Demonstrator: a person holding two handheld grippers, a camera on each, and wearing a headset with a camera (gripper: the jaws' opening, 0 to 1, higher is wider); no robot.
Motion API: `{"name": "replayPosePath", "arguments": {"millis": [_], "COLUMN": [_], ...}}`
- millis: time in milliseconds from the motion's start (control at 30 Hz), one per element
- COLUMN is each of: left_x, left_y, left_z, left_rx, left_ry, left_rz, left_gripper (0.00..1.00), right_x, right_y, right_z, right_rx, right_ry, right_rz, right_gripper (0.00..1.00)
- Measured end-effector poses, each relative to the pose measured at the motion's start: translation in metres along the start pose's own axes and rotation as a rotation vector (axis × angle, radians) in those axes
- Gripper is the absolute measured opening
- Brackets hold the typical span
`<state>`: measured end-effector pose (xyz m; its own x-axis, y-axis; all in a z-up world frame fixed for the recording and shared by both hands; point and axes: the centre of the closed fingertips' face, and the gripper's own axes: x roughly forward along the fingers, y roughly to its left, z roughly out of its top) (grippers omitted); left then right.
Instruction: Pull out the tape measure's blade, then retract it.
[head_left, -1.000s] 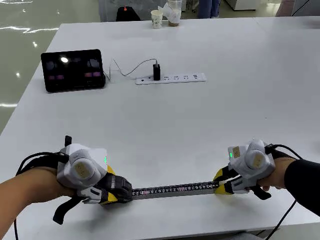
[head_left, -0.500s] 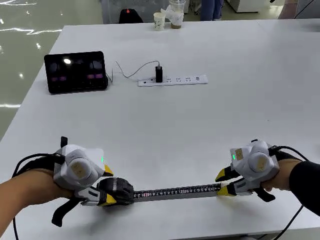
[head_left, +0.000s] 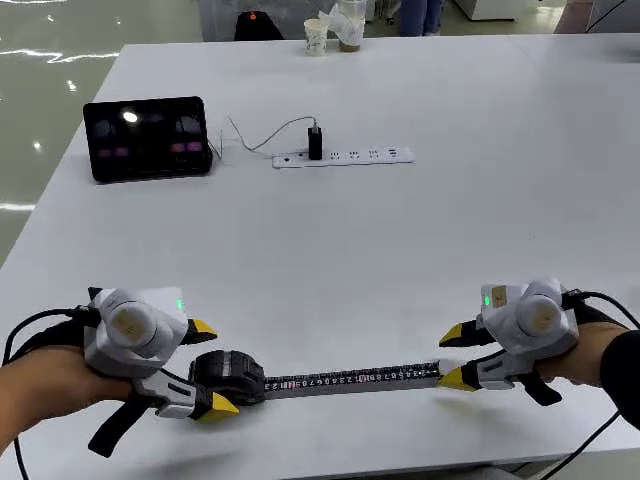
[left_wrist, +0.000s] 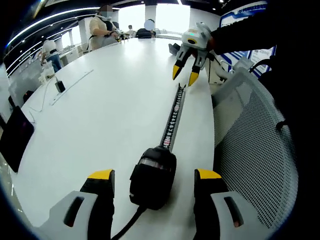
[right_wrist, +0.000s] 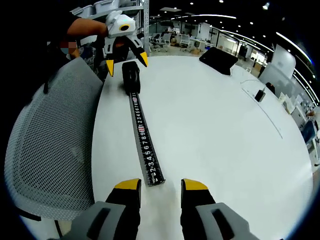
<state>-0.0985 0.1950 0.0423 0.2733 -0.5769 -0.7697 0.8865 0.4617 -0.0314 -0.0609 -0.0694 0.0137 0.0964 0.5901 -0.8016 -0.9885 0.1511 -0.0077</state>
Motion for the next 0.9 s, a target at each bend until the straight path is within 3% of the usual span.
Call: {"name": "replayPosePath", "arguments": {"millis": [133, 300, 400, 633, 733, 833, 900], "left_x": [-0.005, -0.013, -0.016, -0.023, -0.027, -0.029, -0.033], "left_y": [0.005, 0.016, 0.017, 0.02, 0.02, 0.018, 0.02], "left_z": [-0.004, -0.01, -0.012, -0.021, -0.024, -0.027, -0.029], "left_rx": [-0.027, -0.107, -0.126, -0.201, -0.242, -0.267, -0.283], "left_ry": [-0.009, -0.025, -0.029, -0.053, -0.078, -0.092, -0.11], "left_rz": [0.032, 0.078, 0.099, 0.147, 0.178, 0.191, 0.23], "left_gripper": [0.62, 0.67, 0.68, 0.72, 0.75, 0.77, 0.77], "right_x": [-0.005, -0.014, -0.019, -0.027, -0.031, -0.033, -0.035], "right_y": [-0.002, -0.003, -0.004, -0.002, 0.001, 0.002, 0.002], "right_z": [0.001, 0.003, 0.0, -0.004, -0.001, -0.003, -0.005], "right_rx": [0.043, 0.089, 0.144, 0.196, 0.247, 0.274, 0.286], "right_ry": [-0.021, -0.051, -0.062, -0.083, -0.135, -0.149, -0.157], "right_rz": [-0.024, -0.06, -0.077, -0.11, -0.12, -0.133, -0.148], "right_gripper": [0.31, 0.33, 0.36, 0.4, 0.44, 0.49, 0.51]}}
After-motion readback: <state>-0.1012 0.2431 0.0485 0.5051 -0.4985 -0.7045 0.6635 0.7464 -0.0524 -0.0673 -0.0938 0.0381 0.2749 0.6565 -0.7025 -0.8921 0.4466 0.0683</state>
